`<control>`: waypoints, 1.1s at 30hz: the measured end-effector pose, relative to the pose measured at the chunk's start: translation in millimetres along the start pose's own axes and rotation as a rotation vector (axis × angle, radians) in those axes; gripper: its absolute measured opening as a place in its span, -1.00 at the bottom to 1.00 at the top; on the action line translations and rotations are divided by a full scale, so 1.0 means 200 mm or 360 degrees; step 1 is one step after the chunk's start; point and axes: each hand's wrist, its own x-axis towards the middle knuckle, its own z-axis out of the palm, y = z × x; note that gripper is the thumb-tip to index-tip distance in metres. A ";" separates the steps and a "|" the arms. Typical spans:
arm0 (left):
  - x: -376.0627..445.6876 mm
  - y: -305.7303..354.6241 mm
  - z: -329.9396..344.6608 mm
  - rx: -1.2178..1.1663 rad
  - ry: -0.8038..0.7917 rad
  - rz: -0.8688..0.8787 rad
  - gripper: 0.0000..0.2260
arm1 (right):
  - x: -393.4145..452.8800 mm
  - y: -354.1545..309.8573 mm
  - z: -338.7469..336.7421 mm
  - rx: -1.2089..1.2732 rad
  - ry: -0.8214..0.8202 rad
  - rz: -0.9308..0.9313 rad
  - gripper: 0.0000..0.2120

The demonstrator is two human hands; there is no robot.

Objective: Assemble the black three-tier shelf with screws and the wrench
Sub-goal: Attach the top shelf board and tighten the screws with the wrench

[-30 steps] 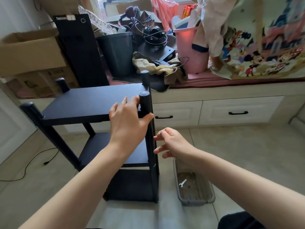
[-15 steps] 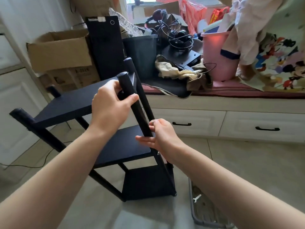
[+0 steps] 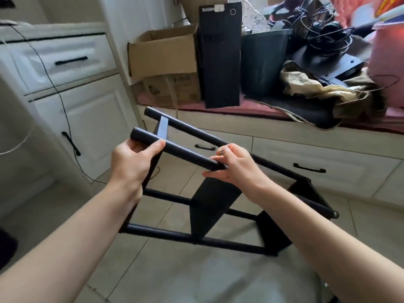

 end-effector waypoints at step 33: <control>-0.35 -1.22 -0.71 -0.0819 0.0124 -0.0757 -0.65 | 0.18 0.77 0.33 -0.1323 -0.0735 0.0329 -0.80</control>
